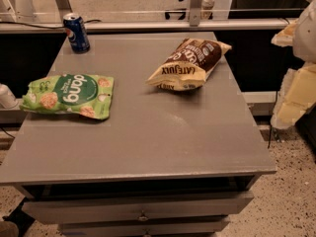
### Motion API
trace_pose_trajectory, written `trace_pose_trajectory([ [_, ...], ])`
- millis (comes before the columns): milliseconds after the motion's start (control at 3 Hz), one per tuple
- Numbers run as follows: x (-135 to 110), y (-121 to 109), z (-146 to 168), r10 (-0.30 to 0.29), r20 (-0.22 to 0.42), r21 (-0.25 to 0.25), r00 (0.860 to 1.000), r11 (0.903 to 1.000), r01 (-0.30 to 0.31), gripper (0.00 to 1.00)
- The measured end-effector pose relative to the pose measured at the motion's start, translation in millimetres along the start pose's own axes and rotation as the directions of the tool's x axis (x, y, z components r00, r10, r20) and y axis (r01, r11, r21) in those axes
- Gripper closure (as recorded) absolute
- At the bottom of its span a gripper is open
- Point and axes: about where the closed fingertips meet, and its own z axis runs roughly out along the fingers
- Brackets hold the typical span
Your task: Move pepsi can near brown chip bag
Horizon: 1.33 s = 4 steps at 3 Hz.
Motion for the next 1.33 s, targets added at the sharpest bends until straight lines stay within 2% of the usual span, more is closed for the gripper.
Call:
trace_pose_trajectory([
  [333,-0.9,-0.3,-0.3,-0.001,0.002,0.003,1.0,1.0,0.001,0.0],
  [667,-24.3,-12.2,9.5,-0.011,0.056,0.031,0.998,0.9995,0.009,0.0],
  [1000,-72.7,-45.3,33.2,-0.012,0.158,0.054,0.987,0.9985,0.004,0.0],
  [1333,-132.6,-83.5,58.4,-0.019,0.277,0.051,0.961,0.9987,0.005,0.0],
])
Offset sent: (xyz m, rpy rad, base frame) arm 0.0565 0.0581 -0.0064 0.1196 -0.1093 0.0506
